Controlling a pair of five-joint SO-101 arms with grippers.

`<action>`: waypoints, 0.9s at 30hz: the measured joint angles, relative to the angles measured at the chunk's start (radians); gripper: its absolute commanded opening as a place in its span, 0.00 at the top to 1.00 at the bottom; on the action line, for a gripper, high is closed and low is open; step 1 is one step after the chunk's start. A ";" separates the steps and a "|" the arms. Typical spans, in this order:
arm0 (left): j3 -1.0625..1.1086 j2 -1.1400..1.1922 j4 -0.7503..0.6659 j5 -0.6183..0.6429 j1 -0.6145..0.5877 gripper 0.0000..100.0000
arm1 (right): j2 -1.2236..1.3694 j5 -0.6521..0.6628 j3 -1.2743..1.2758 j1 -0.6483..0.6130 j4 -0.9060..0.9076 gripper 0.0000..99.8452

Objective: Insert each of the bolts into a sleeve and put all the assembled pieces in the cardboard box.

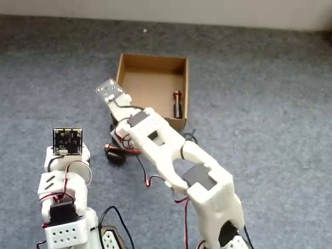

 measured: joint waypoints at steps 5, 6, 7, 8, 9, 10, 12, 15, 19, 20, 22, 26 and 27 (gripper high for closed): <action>0.000 0.000 0.000 0.000 0.000 0.99 | 0.069 0.000 -0.124 0.000 0.115 0.87; 0.000 0.000 0.000 0.000 0.000 0.99 | 0.083 0.000 -0.150 0.000 0.140 0.88; 0.000 0.000 0.000 0.000 0.000 0.99 | 0.097 0.000 -0.178 0.000 0.163 0.90; 0.000 0.000 0.000 0.000 0.000 0.99 | 0.109 0.000 -0.199 0.000 0.181 0.93; 0.000 0.000 0.000 0.000 0.000 0.99 | 0.120 0.000 -0.219 0.000 0.196 0.97; 0.000 0.000 0.000 0.000 0.000 0.99 | 0.129 0.000 -0.236 0.002 0.210 1.00; 0.000 0.000 0.000 0.000 0.000 0.99 | 0.152 0.000 -0.281 0.006 0.247 0.99; 0.000 0.000 0.000 0.000 0.000 0.99 | 0.172 0.002 -0.336 0.012 0.316 1.00; 0.000 0.000 0.000 0.000 0.000 0.99 | 0.176 0.000 -0.385 0.023 0.404 1.00; 0.000 0.000 0.000 0.000 0.000 0.99 | 0.178 0.002 -0.397 0.028 0.430 1.00; 0.000 0.000 0.000 0.000 0.000 0.99 | 0.180 0.002 -0.427 0.038 0.485 1.00; 0.000 0.000 0.000 0.000 0.000 0.99 | 0.166 0.002 -0.451 0.051 0.592 1.00; 0.000 0.000 0.000 0.000 0.000 0.99 | 0.146 0.002 -0.451 0.051 0.612 1.00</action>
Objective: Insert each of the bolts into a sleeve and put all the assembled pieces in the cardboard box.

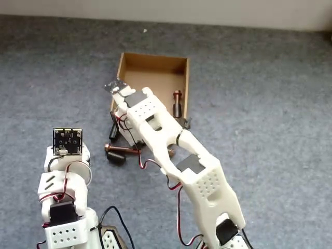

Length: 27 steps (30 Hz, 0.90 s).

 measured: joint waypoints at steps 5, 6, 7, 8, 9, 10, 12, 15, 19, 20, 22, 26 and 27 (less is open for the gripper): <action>0.000 0.000 0.000 0.000 0.000 0.99 | -0.183 0.018 0.061 0.011 0.044 1.00; 0.002 0.000 0.000 0.000 0.000 0.99 | -0.227 0.028 0.094 0.017 0.052 1.00; 0.002 0.000 0.000 0.000 0.000 0.99 | -0.273 0.034 0.132 0.023 0.052 1.00; 0.002 0.000 0.000 0.000 0.000 0.99 | -0.318 0.037 0.172 0.031 0.052 1.00; 0.002 0.000 0.000 0.000 0.000 0.99 | -0.364 0.040 0.213 0.038 0.052 1.00; 0.003 0.000 0.000 0.000 0.000 0.99 | -0.411 0.040 0.252 0.044 0.048 1.00; 0.003 0.000 0.000 0.000 0.000 0.99 | -0.512 0.041 0.348 0.060 0.031 1.00; 0.003 0.000 0.000 0.000 0.000 0.99 | -0.663 0.041 0.509 0.080 -0.011 1.00; 0.003 0.000 0.000 0.000 0.000 0.99 | -0.865 0.041 0.735 0.127 -0.063 1.00; 0.003 0.000 0.000 0.000 0.000 0.99 | -0.916 0.041 0.793 0.144 -0.074 1.00; 0.005 0.000 0.000 0.000 0.008 0.99 | -1.017 0.041 0.904 0.187 -0.103 1.00; 0.006 0.000 0.000 0.000 0.080 0.99 | -1.197 0.041 1.109 0.267 -0.181 1.00; 0.006 0.000 0.000 0.000 0.100 0.99 | -1.235 0.041 1.158 0.282 -0.203 1.00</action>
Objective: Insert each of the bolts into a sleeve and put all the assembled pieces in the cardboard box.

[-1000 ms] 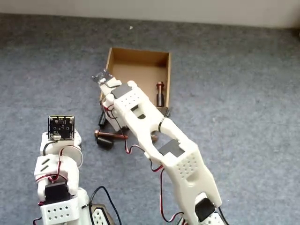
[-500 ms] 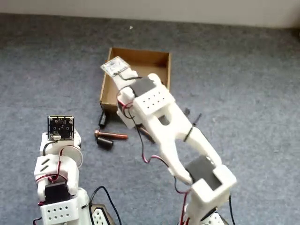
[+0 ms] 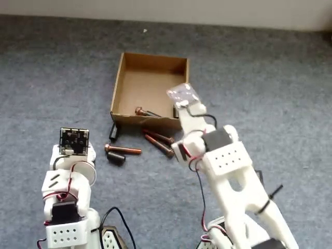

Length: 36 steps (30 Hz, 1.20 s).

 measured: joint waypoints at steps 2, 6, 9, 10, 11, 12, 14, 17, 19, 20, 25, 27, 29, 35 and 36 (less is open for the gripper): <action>0.000 0.000 0.000 0.009 0.038 0.99 | -0.068 0.000 0.095 0.021 -0.055 1.00; 0.000 0.000 0.000 0.081 0.064 0.99 | -0.147 -0.006 0.261 0.058 -0.178 1.00; 0.000 0.000 0.000 0.092 0.066 0.99 | -0.161 -0.057 0.348 0.081 -0.272 1.00; 0.000 0.000 0.000 0.094 0.066 0.99 | -0.161 -0.068 0.368 0.087 -0.296 1.00; 0.000 0.000 0.000 0.097 0.066 0.99 | -0.161 -0.075 0.384 0.092 -0.318 1.00; 0.000 0.000 0.000 0.101 0.066 0.99 | -0.164 -0.080 0.396 0.095 -0.334 1.00; 0.000 0.000 0.000 0.101 0.066 0.99 | -0.164 -0.084 0.404 0.110 -0.354 1.00; -0.006 0.000 0.000 0.101 0.066 0.99 | -0.166 -0.086 0.405 0.123 -0.367 1.00; -0.015 0.000 0.000 0.104 0.069 0.99 | -0.167 -0.086 0.405 0.132 -0.368 1.00; -0.023 0.000 0.000 0.117 0.069 0.99 | -0.167 -0.086 0.405 0.141 -0.368 1.00; -0.133 0.000 0.051 0.310 0.072 0.99 | -0.167 -0.086 0.405 0.178 -0.371 1.00; -0.207 0.000 0.120 0.368 0.107 0.99 | -0.167 -0.087 0.405 0.184 -0.371 1.00; -0.284 0.000 0.204 0.425 0.157 0.99 | -0.167 -0.103 0.405 0.186 -0.371 1.00; -0.466 0.005 0.371 0.580 0.304 0.99 | -0.167 -0.127 0.405 0.189 -0.393 1.00; -0.489 0.028 0.373 0.603 0.316 0.99 | -0.167 -0.127 0.405 0.189 -0.394 1.00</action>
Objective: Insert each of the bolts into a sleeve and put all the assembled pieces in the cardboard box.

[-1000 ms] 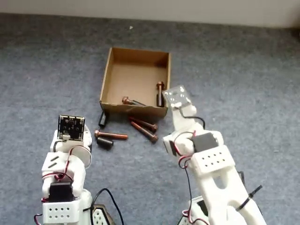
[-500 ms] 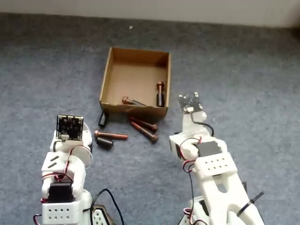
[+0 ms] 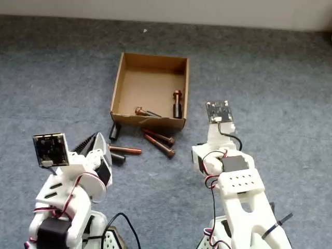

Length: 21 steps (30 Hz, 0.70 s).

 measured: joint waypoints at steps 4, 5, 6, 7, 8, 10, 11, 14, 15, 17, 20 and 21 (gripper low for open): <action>-0.083 0.153 0.000 0.068 0.017 0.99 | 0.000 0.000 0.000 0.000 -0.002 1.00; -0.106 0.206 0.000 0.087 0.020 0.99 | 0.000 0.000 0.000 0.000 -0.002 1.00; -0.135 0.269 0.000 0.110 0.023 0.99 | 0.000 0.000 0.000 0.000 -0.002 1.00; -0.164 0.330 0.000 0.135 0.026 0.99 | 0.000 0.000 0.000 0.000 -0.002 1.00; -0.195 0.391 0.000 0.163 0.026 0.99 | 0.000 0.000 0.000 0.000 -0.002 1.00; -0.258 0.532 0.000 0.226 0.026 0.99 | 0.000 0.000 0.000 0.000 -0.002 1.00; -0.288 0.601 0.002 0.261 0.026 0.99 | 0.000 0.000 0.000 0.000 -0.002 1.00; -0.361 0.790 0.006 0.347 0.028 0.93 | 0.000 0.000 0.000 0.000 -0.005 1.00; -0.374 0.853 0.006 0.371 0.028 0.91 | 0.000 0.000 0.000 0.000 -0.005 1.00; -0.391 0.964 0.006 0.413 0.028 0.86 | -0.003 0.000 0.020 0.000 -0.005 1.00; -0.397 1.112 0.006 0.440 0.031 0.83 | -0.006 0.000 0.028 0.000 -0.005 1.00; -0.397 1.155 0.006 0.445 0.040 0.83 | -0.006 0.000 0.028 -0.002 -0.005 1.00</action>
